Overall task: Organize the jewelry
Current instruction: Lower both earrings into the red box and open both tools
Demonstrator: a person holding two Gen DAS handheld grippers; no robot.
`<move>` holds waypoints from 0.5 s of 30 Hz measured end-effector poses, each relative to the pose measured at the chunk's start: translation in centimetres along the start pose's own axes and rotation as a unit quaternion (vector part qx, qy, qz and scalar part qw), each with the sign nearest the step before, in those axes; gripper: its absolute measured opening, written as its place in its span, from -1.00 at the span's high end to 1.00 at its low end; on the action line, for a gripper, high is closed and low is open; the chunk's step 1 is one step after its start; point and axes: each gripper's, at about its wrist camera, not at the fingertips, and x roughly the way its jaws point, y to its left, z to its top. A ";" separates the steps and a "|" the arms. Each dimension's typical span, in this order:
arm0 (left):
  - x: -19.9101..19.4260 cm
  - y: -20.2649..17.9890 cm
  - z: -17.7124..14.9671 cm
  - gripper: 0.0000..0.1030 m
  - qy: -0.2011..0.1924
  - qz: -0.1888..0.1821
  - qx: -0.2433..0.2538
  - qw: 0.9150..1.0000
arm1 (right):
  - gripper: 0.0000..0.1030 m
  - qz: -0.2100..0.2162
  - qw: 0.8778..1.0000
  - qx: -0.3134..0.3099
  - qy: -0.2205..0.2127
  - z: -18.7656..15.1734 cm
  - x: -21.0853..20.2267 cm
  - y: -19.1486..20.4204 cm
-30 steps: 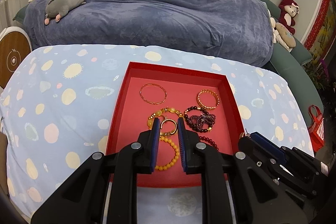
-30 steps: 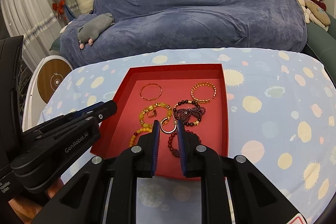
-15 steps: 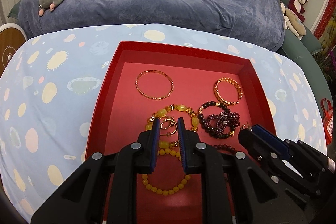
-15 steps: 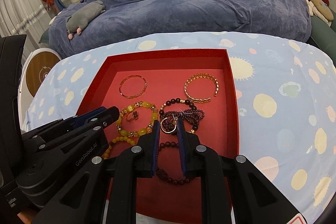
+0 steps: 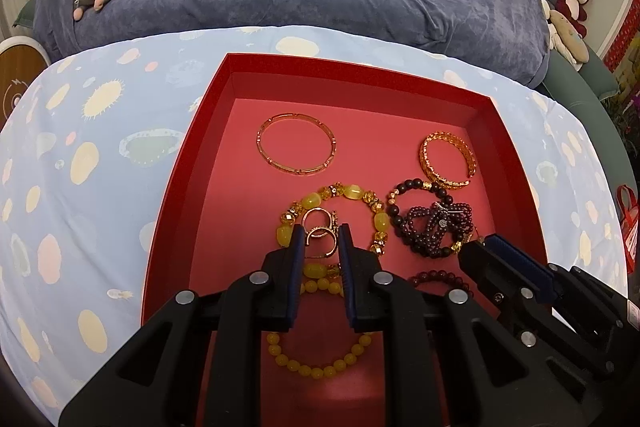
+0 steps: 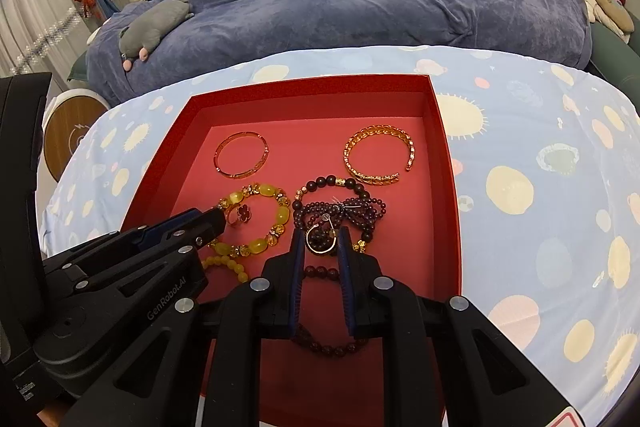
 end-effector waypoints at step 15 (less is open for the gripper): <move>-0.6 -0.1 -0.3 0.44 -0.003 0.026 0.008 1.000 | 0.62 -0.017 1.000 -0.001 -0.002 -0.4 -0.4 0.1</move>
